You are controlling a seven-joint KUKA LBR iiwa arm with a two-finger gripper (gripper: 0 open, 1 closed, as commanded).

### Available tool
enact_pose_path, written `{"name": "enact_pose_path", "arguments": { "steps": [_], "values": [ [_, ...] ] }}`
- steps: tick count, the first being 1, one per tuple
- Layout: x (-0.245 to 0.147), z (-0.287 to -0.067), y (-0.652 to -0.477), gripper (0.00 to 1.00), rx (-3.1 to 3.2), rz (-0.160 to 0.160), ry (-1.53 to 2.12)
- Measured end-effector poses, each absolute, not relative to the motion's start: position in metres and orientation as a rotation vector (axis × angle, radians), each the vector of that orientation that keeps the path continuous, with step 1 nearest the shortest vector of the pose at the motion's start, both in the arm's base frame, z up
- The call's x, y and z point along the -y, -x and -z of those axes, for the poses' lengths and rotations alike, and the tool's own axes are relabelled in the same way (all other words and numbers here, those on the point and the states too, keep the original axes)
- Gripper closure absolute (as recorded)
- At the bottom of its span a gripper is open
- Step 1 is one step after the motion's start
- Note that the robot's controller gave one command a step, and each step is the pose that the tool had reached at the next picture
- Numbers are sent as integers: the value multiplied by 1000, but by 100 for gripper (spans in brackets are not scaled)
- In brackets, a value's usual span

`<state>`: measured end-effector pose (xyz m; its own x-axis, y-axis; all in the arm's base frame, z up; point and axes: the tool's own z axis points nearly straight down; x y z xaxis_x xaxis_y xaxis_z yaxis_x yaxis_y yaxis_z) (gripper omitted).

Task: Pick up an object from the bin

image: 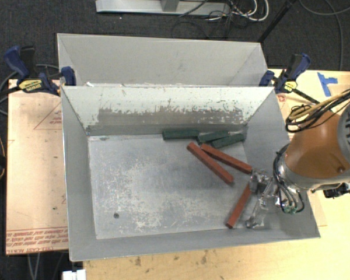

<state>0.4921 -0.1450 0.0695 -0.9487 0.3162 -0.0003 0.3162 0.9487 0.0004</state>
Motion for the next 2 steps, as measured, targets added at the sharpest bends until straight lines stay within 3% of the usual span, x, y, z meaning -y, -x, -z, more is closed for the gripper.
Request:
{"name": "enact_pose_path", "arguments": {
  "steps": [1, 2],
  "values": [
    [143, -95, -518, 0, -3114, 0, -375],
    [123, -71, -490, 0, -3128, 0, -165]
  ]
}}
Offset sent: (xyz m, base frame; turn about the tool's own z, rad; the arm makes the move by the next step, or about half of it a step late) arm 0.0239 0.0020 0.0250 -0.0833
